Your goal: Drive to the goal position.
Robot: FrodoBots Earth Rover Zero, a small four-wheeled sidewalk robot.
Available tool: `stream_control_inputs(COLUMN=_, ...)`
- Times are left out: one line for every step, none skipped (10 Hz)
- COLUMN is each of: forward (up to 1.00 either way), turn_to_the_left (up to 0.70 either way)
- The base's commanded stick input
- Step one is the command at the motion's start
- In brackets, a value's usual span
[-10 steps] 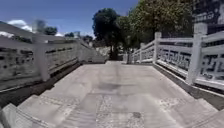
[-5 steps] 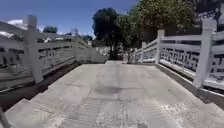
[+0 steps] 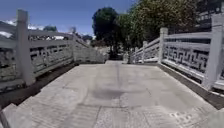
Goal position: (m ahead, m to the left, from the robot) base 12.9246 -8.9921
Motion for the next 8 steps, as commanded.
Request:
stream_control_inputs(forward=0.45, turn_to_the_left=0.00)
stream_control_inputs(forward=0.45, turn_to_the_left=0.00)
stream_control_inputs(forward=0.45, turn_to_the_left=0.00)
stream_control_inputs(forward=0.45, turn_to_the_left=0.00)
stream_control_inputs(forward=0.45, turn_to_the_left=0.00)
stream_control_inputs(forward=0.45, turn_to_the_left=0.00)
stream_control_inputs(forward=0.45, turn_to_the_left=0.00)
stream_control_inputs(forward=0.45, turn_to_the_left=0.00)
